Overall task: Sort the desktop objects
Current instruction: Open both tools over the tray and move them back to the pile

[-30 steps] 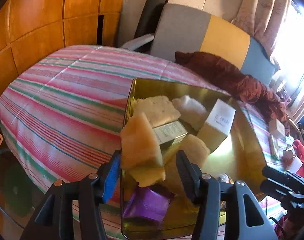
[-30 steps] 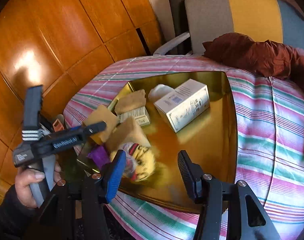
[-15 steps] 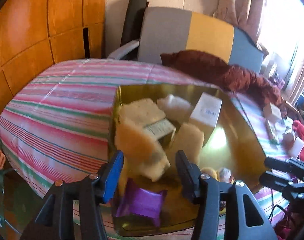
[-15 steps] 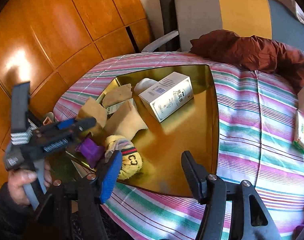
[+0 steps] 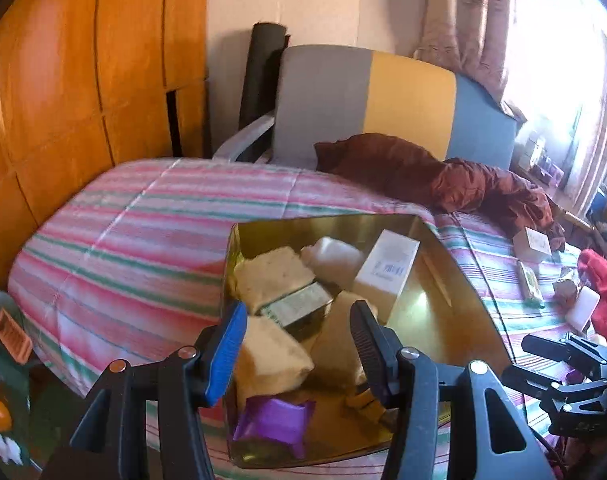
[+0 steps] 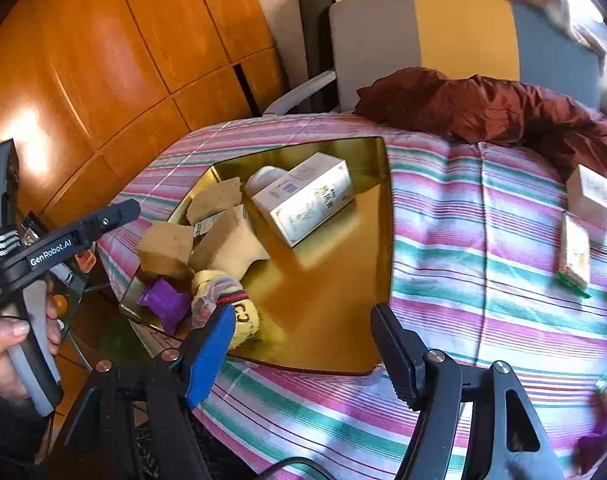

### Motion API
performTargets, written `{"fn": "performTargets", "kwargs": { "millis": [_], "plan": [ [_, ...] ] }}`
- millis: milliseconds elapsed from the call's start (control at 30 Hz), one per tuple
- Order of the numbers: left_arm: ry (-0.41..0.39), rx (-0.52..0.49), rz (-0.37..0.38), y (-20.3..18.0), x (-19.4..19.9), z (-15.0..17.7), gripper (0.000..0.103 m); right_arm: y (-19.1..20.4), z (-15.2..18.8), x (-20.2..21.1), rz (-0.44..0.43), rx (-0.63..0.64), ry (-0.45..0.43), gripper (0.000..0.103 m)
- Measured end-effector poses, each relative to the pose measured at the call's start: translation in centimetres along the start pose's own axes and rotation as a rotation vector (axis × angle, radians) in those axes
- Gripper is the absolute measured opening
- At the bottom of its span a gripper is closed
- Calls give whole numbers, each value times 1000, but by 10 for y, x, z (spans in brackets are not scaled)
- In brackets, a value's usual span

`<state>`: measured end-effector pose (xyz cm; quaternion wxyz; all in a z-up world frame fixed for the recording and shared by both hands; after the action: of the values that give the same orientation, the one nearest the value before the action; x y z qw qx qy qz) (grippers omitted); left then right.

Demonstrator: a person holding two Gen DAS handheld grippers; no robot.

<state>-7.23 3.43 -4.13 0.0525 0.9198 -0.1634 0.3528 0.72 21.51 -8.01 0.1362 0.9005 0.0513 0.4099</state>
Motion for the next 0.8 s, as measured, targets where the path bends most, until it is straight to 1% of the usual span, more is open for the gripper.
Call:
{"fn": "performTargets", "kwargs": {
  "millis": [100,333,700,800],
  "plan": [
    [-1,-29,2,-12,0,-6,55,-8,-2,9,18,-8,-16,71],
    [6,-99,48,-47,-1,-9,55,-36,-3,32,77,-52,-52,72],
    [12,-192,120,-98,-6,-12,55,-98,6,66,184,-159,-88,72],
    [19,-217,151,-114,-8,-12,55,-114,10,75,215,-189,-92,73]
  ]
}}
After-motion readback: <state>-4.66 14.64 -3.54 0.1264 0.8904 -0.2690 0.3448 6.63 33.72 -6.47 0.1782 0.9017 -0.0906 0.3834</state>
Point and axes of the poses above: each gripper's, at about its wrist camera, not at the fingertips, and x roughly against the way its jaws point, y to its left, z to its underside, the point moved 8 cm from there along -x, roughly the way its jaws point, and after that the axes turned 3 degrees about -x, right-handed, at the moved point
